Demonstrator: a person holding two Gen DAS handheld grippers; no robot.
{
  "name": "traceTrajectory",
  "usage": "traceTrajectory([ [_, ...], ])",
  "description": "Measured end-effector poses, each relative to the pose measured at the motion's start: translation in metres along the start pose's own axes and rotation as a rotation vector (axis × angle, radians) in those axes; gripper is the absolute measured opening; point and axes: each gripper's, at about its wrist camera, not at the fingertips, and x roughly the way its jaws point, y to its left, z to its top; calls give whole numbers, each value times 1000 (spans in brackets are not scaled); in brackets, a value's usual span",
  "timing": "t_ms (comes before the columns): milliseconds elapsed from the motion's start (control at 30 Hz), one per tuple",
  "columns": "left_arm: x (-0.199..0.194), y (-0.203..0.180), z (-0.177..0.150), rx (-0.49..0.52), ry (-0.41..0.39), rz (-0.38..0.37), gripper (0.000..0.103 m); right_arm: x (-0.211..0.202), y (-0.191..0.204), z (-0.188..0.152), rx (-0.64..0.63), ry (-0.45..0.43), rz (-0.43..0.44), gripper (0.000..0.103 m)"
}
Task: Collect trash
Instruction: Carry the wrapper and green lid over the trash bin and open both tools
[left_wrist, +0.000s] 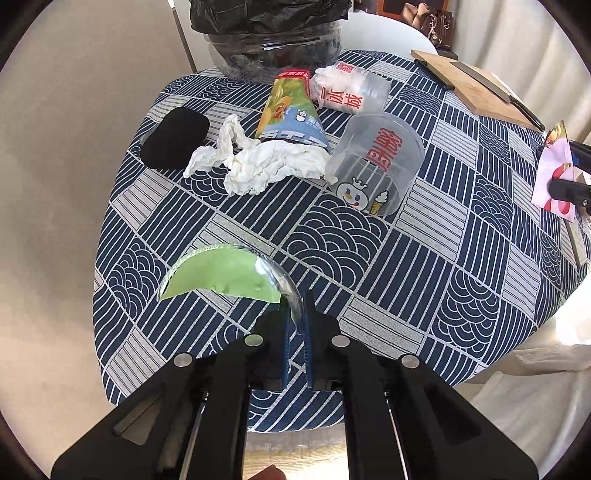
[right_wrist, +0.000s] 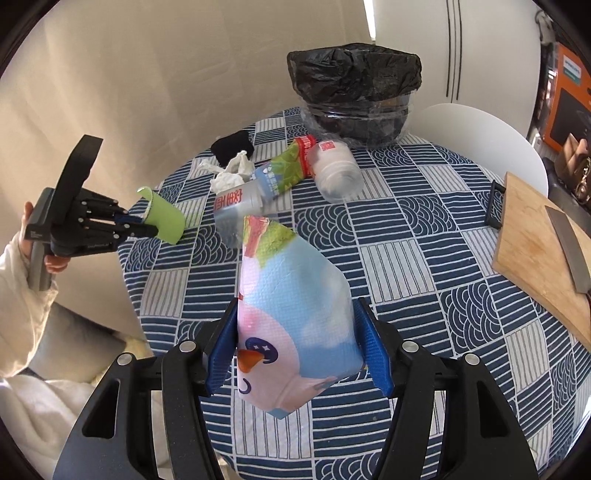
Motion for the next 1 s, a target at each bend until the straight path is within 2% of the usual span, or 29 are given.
traceTrajectory([
  [133, -8, 4, -1, -47, -10, -51, 5, -6, 0, -2, -11, -7, -4, 58],
  [600, -41, 11, 9, -13, -50, 2, 4, -19, -4, 6, -12, -53, 1, 57],
  [800, -55, 31, 22, -14, -82, 3, 4, -21, -10, 28, 7, -78, 6, 56],
  [1000, -64, 54, 44, 19, -99, 30, 4, -26, -13, 67, 11, -132, -12, 56],
])
